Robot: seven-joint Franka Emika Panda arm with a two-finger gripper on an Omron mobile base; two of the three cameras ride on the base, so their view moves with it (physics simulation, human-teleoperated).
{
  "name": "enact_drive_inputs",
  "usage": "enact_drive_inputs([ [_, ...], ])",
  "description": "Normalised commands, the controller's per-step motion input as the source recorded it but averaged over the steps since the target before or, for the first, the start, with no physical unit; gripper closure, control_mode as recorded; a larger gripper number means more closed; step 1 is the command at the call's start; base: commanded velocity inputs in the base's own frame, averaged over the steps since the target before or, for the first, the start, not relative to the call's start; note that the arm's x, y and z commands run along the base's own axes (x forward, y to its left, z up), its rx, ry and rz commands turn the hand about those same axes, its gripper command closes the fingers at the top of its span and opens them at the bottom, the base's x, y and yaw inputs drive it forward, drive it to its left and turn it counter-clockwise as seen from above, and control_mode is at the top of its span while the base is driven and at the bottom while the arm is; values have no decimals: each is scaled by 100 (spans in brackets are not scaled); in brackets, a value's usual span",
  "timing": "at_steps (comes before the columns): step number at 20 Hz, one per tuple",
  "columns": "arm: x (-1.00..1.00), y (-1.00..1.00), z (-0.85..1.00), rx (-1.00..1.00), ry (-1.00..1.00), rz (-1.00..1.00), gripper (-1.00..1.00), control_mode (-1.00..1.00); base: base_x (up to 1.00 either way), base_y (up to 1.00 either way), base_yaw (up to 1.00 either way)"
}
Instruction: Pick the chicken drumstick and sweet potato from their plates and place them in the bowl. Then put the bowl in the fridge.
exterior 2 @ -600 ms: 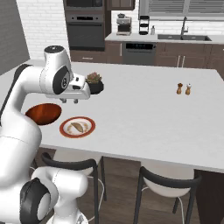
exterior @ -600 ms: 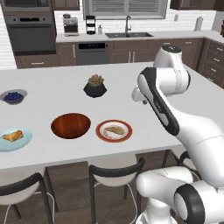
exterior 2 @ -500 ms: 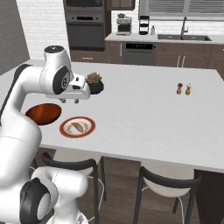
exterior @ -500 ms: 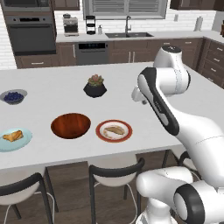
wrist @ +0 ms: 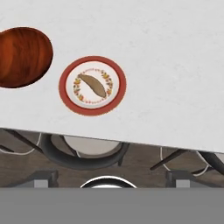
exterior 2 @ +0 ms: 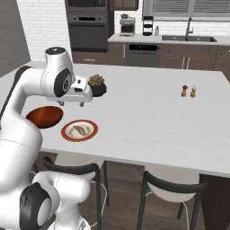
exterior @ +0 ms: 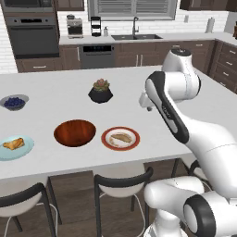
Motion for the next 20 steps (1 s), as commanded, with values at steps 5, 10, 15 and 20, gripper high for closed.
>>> enact_drive_inputs([
  [5, 43, 28, -58, 0, 0, 0, -100, -100, 0, 0, 0],
  [10, 62, 3, -48, 0, 3, 3, -100, -100, 0, 0, 0],
  [15, 54, 4, -44, 0, 9, 4, -100, -100, 0, 0, 0],
  [20, 7, 10, -26, 0, 13, 10, -100, -100, 0, 0, 0],
])
